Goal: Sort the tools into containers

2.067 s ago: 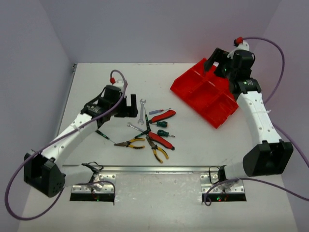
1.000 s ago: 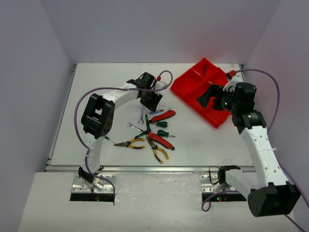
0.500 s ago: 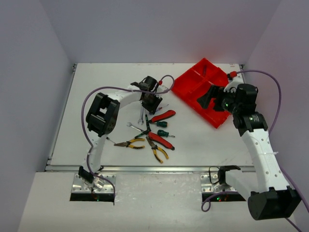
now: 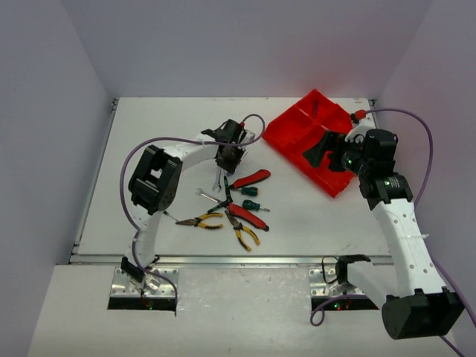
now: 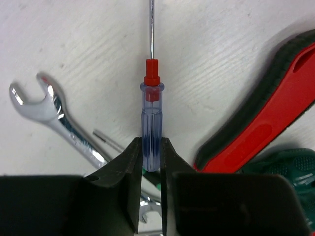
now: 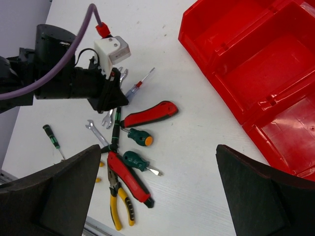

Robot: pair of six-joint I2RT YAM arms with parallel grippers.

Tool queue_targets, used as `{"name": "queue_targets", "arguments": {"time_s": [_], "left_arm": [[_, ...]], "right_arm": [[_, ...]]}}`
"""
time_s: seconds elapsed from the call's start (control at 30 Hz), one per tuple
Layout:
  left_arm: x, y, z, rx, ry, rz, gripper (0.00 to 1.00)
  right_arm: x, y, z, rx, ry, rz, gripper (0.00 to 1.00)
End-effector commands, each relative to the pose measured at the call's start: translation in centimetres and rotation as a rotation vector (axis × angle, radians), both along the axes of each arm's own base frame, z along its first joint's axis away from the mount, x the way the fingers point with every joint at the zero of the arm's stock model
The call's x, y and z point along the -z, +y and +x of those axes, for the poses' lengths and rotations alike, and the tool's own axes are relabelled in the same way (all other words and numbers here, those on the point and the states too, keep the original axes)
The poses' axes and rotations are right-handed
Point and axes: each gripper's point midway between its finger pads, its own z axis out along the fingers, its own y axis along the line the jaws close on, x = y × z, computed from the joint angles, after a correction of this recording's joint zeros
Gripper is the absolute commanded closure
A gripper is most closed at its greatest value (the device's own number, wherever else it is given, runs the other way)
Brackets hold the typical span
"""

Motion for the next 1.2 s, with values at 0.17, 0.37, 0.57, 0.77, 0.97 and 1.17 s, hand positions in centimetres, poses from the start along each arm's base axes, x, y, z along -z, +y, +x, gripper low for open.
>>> {"name": "queue_targets", "arguments": {"time_s": [0.17, 0.37, 0.57, 0.77, 0.97, 1.17], "left_arm": [[-19.8, -5.7, -2.3, -0.113, -0.263, -0.658, 1.00], [-25.8, -9.6, -8.2, 0.074, -0.156, -1.083, 1.00], [-26.9, -10.4, -10.8, 0.157, -0.081, -1.225, 1.00], [-26.7, -10.8, -11.8, 0.188, -0.041, -1.256, 1.00], [-27.2, -11.2, -12.2, 0.215, -0.045, -1.279, 1.00], [-25.4, -10.4, -9.4, 0.066, -0.113, -1.137, 0.01]], "right_arm": [[-6.7, 5.1, 0.9, -0.159, -0.102, 0.389, 0.06], [-6.6, 10.9, 1.8, -0.313, -0.061, 0.330, 0.11], [-5.1, 12.9, 3.0, -0.327, -0.011, 0.362, 0.18], [-3.7, 14.1, 3.5, -0.355, 0.019, 0.347, 0.31], [-3.3, 14.8, 3.6, -0.390, 0.027, 0.373, 0.95], [-3.3, 14.1, 4.5, -0.340, 0.022, 0.353, 1.00]]}}
